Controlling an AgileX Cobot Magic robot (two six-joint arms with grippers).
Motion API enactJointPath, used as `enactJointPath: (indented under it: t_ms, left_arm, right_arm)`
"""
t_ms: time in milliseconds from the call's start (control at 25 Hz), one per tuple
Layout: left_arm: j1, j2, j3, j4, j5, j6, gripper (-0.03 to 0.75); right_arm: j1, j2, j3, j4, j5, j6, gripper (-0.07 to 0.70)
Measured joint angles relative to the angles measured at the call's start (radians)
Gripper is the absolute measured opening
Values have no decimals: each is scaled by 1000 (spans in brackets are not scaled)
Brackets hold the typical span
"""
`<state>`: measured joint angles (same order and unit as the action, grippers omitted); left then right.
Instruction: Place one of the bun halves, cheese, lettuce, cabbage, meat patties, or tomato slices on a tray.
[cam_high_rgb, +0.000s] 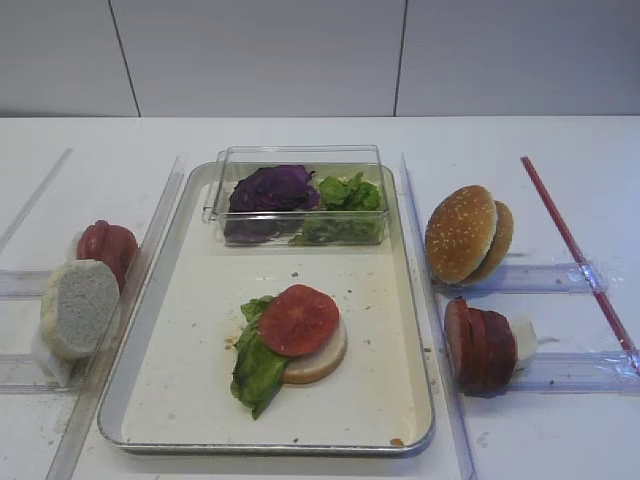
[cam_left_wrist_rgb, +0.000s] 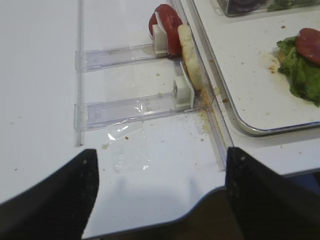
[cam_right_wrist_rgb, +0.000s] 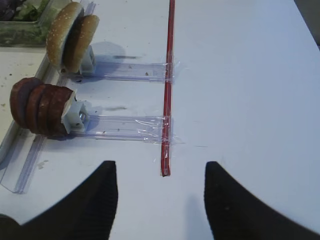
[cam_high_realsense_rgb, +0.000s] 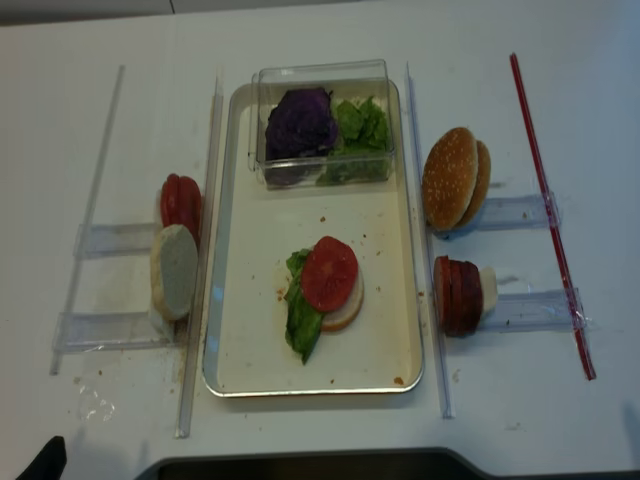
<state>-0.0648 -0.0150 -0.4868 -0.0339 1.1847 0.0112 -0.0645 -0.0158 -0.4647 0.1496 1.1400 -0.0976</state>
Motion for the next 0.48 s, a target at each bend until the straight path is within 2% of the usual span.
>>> enactJointPath:
  t_ms: [480]
  left_arm:
    - [0,0,2,0,0,0,486]
  right_arm:
    - [0,0,0,0,0,0,408]
